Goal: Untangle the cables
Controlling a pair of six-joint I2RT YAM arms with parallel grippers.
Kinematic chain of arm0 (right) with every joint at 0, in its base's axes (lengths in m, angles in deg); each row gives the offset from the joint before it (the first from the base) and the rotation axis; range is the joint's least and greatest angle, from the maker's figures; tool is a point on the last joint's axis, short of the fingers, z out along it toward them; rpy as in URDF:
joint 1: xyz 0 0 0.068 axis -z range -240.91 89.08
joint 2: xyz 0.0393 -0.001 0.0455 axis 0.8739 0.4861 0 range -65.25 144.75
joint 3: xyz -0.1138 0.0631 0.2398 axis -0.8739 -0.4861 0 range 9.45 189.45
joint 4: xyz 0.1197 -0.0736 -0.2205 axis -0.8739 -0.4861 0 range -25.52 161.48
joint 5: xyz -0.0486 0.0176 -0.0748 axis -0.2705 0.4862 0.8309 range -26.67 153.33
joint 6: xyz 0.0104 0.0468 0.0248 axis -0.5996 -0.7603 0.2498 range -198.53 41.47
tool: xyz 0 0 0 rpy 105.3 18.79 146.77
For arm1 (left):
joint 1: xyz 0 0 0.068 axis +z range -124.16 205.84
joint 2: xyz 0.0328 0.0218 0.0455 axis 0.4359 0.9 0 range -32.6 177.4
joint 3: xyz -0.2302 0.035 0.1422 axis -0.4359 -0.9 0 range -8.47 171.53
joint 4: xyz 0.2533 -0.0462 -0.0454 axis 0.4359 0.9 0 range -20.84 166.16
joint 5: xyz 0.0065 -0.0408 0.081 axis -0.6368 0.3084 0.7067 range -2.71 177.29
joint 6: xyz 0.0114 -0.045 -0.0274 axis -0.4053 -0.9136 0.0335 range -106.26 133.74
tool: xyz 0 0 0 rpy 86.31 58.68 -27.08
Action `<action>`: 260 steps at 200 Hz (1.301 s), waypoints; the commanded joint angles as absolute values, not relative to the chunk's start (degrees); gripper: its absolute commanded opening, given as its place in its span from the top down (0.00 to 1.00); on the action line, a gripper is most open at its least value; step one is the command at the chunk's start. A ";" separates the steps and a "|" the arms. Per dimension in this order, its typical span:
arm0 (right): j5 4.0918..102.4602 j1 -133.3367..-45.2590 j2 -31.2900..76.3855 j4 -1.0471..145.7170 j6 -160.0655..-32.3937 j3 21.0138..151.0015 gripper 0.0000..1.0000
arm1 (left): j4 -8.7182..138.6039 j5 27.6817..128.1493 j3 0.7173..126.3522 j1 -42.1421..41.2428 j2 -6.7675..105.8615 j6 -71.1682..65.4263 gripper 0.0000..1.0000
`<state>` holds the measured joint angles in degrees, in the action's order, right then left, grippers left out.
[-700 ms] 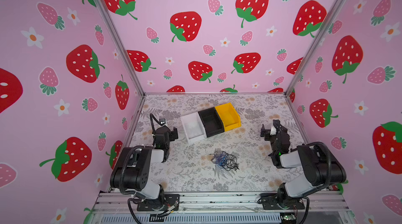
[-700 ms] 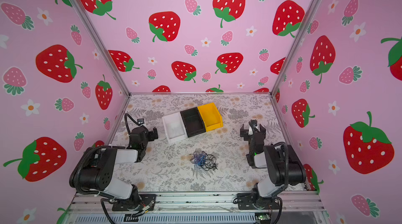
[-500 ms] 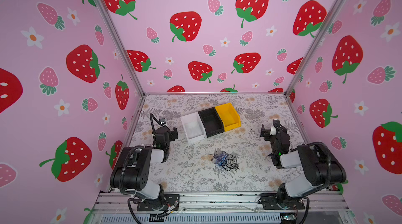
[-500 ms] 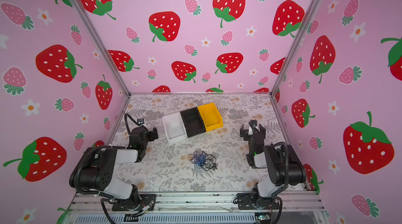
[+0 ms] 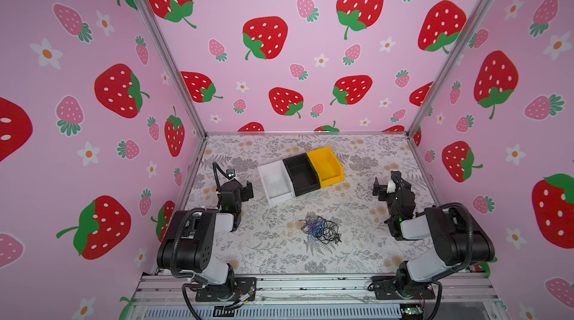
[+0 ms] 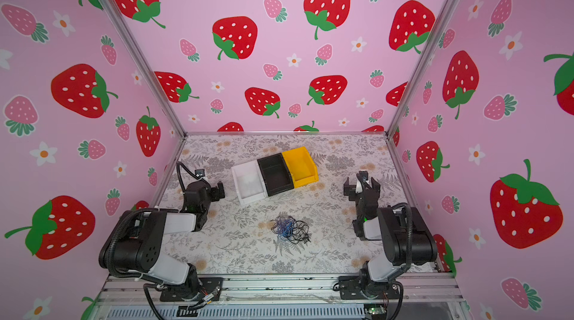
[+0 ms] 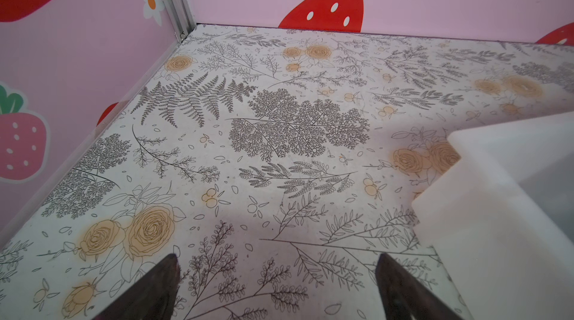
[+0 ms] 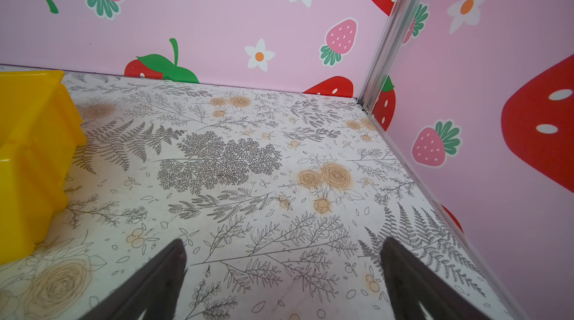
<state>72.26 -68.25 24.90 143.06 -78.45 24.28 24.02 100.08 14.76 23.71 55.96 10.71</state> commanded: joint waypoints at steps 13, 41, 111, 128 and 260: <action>71.81 -67.81 25.05 143.02 -78.79 25.10 0.01 | 23.45 99.24 16.63 23.99 56.19 10.66 0.01; 71.85 -67.77 25.01 143.05 -78.71 25.10 0.01 | 23.43 99.23 16.58 24.00 56.18 10.66 0.01; 74.90 -68.82 8.01 119.95 -81.12 31.24 0.03 | 47.97 96.94 26.98 24.60 44.91 11.00 0.01; 71.08 -68.96 3.15 107.55 -84.01 35.30 0.08 | 55.70 92.31 29.15 24.48 39.40 10.09 0.00; 33.63 -86.57 6.29 51.03 -104.81 50.24 0.41 | 93.90 81.21 50.60 -12.29 39.43 16.34 0.00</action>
